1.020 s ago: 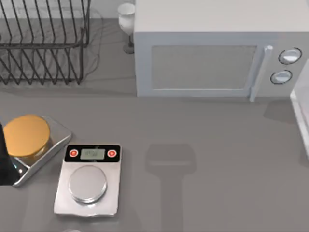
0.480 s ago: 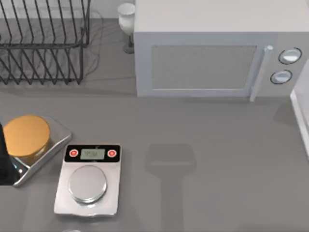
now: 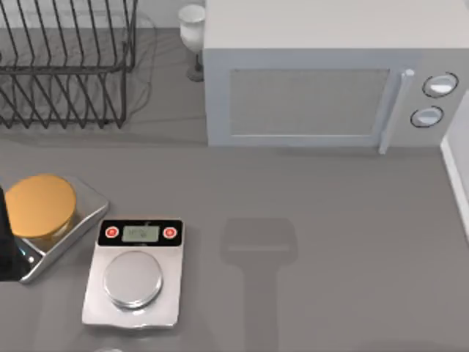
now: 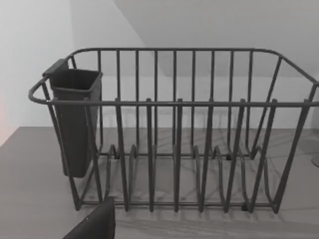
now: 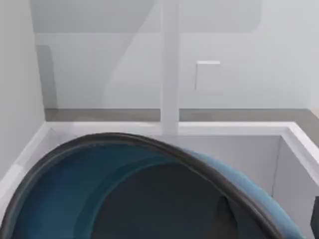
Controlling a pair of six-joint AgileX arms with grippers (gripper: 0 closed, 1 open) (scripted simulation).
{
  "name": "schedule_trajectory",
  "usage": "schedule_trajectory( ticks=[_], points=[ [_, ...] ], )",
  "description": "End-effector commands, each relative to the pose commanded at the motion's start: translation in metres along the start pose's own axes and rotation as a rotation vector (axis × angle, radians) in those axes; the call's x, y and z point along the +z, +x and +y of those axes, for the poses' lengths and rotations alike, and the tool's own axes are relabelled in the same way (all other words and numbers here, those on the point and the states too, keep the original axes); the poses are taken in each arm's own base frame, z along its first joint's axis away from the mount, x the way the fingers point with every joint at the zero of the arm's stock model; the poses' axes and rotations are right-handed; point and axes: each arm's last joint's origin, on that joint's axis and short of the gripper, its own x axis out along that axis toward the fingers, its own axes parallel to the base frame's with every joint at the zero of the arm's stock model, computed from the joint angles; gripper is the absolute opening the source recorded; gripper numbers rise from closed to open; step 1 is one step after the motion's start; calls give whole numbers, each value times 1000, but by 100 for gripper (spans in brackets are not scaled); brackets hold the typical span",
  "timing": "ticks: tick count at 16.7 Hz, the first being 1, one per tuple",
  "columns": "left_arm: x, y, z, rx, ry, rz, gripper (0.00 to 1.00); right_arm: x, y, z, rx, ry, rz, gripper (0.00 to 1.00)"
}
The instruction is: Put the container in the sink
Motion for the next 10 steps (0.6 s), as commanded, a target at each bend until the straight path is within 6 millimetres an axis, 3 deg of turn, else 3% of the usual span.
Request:
schedule_trajectory(
  ticks=[5,10],
  points=[
    [0,0,0,0,0,0,100,0,0,0,0,0,0,98],
    [0,0,0,0,0,0,100,0,0,0,0,0,0,100]
  ],
)
